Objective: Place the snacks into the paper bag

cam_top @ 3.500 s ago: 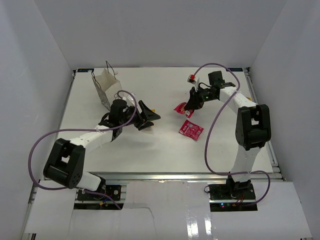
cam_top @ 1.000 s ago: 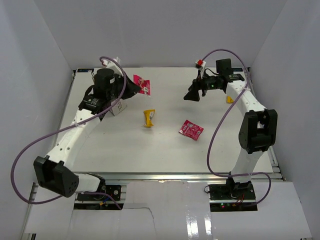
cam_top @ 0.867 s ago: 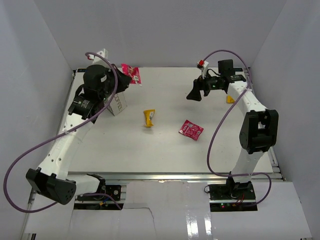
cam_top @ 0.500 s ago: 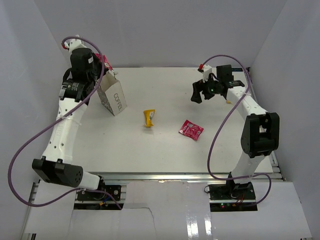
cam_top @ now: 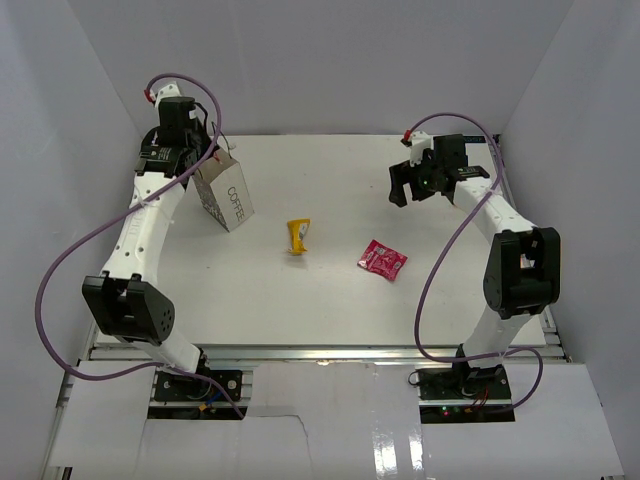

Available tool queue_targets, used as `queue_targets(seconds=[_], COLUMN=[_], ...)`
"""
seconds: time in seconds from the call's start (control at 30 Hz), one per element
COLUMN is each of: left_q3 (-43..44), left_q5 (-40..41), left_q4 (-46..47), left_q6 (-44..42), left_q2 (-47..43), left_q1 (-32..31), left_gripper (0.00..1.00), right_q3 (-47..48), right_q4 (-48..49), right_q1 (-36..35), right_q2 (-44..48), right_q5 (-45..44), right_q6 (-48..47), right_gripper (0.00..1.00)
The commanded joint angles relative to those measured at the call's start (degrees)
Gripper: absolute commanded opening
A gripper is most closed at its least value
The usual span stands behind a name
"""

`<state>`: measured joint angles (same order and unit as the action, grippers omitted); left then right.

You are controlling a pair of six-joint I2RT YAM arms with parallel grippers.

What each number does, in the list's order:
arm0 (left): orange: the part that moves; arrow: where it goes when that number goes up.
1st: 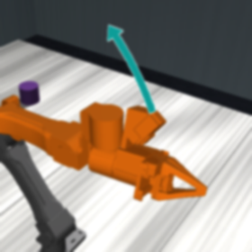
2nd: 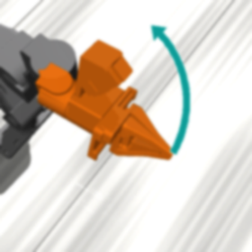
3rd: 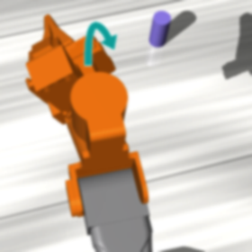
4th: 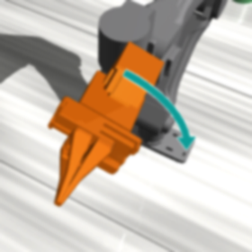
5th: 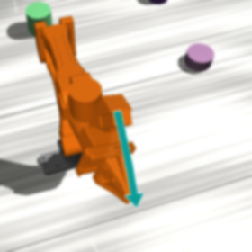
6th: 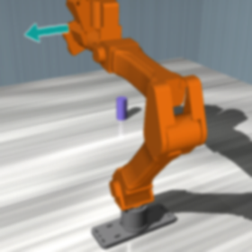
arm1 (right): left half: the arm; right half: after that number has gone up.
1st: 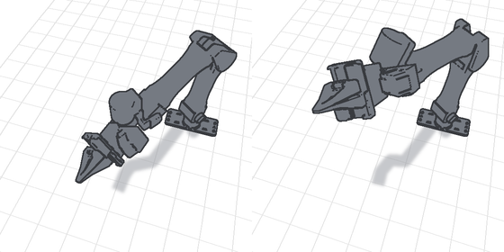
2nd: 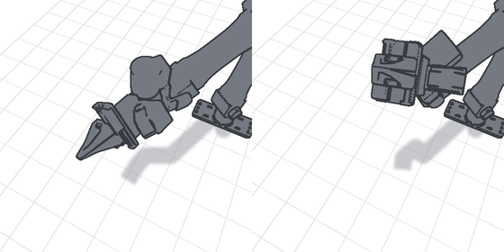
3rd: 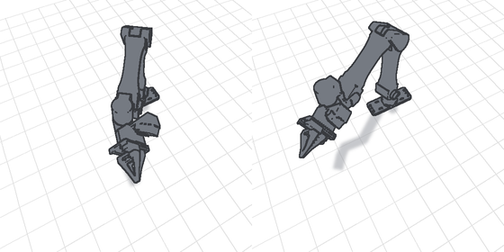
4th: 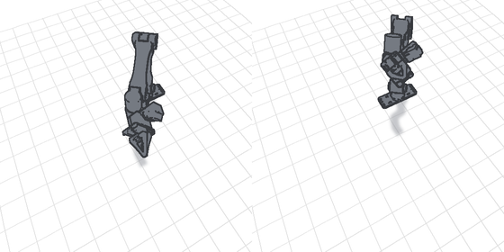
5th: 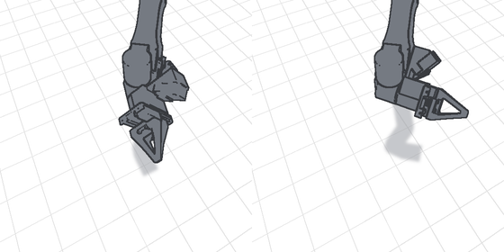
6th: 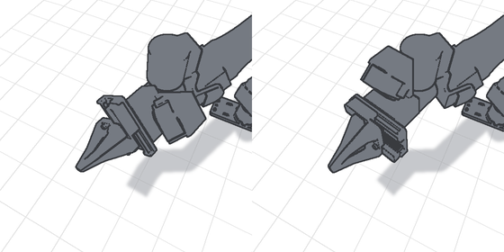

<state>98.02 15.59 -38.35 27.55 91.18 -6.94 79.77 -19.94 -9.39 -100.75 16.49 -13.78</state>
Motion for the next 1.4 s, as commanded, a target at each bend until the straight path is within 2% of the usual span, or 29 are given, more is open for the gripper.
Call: queue_targets(seconds=[0.0, 0.17, 0.47, 0.57, 0.6, 0.63, 0.73, 0.77, 0.87, 0.9, 0.93, 0.97, 1.0, 1.07, 1.1, 1.13, 1.2, 1.27, 1.37], left_q3=[1.8, -1.2, -1.7, -1.5, -1.4, -1.4, -2.0, -2.3, -4.0, -4.8, -6.9, -8.3, -9.8, -15.5, -17.5, -19.7, -26.3, -31.8, -37.4], left_q5=[-2.2, -2.5, -2.1, -2.8, -3.3, -3.9, -6.7, -7.8, -14.7, -20.7, -23.3, -25.8, -30.1, -33.8, -36.7, -37.8, -40.2, -43.0, -45.7], left_q4=[1.3, 2.6, 3.1, 3.4, 3.6, 3.8, 6.2, 6.7, 10.1, 11.4, 12.8, 15.7, 17.3, 22.4, 24.1, 27.5, 30.6, 33.9, 35.7], left_q6=[-2.2, -2.2, -3.7, -4.2, -4.3, -4.6, -5.4, -5.7, -7.2, -7.8, -8.2, -8.3, -8.0, -6.5, -5.6, -4.6, -1.7, 0.2, 2.9], left_q2=[-0.4, -0.3, -0.5, -0.8, -1.0, -1.3, -2.8, -3.1, -5.6, -7.3, -8.4, -9.6, -12.1, -15.0, -16.6, -19.7, -22.6, -26.0, -28.6], left_q1=[0.3, 0.3, 0.3, 0.3, 0.3, 0.3, 0.3, 0.3, 0.3, 0.3, 0.3, 0.3, 0.3, 0.3, 0.3, 0.3, 0.3, 0.3, 0.2], left_gripper=[0.00, 0.01, 0.23, 0.46, 0.58, 0.63, 0.76, 0.77, 0.80, 0.81, 0.81, 0.82, 0.83, 0.84, 0.85, 0.86, 0.88, 0.91, 0.92], right_q3=[-0.1, 0.2, 0.3, 0.7, 1.5, 2.0, 3.6, 4.3, 5.0, 4.3, 3.2, 0.2, -1.7, -7.0, -9.2, -11.5, -17.7, -20.5, -21.5], right_q4=[1.8, 0.4, -3.6, -7.1, -9.1, -11.6, -19.9, -21.6, -27.6, -28.1, -27.4, -26.0, -21.7, -18.7, -16.5, -11.4, -7.1, -4.6, -4.7], right_q1=[0.2, 0.2, 1.3, 1.7, 1.8, 1.9, 1.9, 1.5, -0.6, -1.4, -3.1, -3.8, -4.7, -6.8, -7.3, -8.6, -10.3, -13.0, -14.4], right_q2=[2.0, 2.1, 2.3, 2.1, 2.0, 1.5, -0.4, -1.0, -3.3, -3.6, -3.2, -2.7, -2.2, -0.3, 2.0, 3.4, 6.6, 7.6, 7.1], right_q5=[-0.1, 4.4, 14.8, 21.5, 25.0, 32.0, 40.1, 40.4, 34.3, 31.5, 23.8, 19.3, 8.5, 0.3, -6.7, -9.6, -16.4, -19.3, -14.5], right_q6=[0.7, -1.9, -7.8, -11.6, -14.0, -16.7, -24.3, -26.4, -27.3, -26.0, -24.5, -22.3, -15.8, -11.3, -6.6, -4.3, -0.4, 1.4, 3.6], right_gripper=[0.90, 0.90, 0.90, 0.90, 0.90, 0.90, 0.90, 0.90, 0.90, 0.90, 0.90, 0.90, 0.90, 0.90, 0.90, 0.90, 0.90, 0.90, 0.90])
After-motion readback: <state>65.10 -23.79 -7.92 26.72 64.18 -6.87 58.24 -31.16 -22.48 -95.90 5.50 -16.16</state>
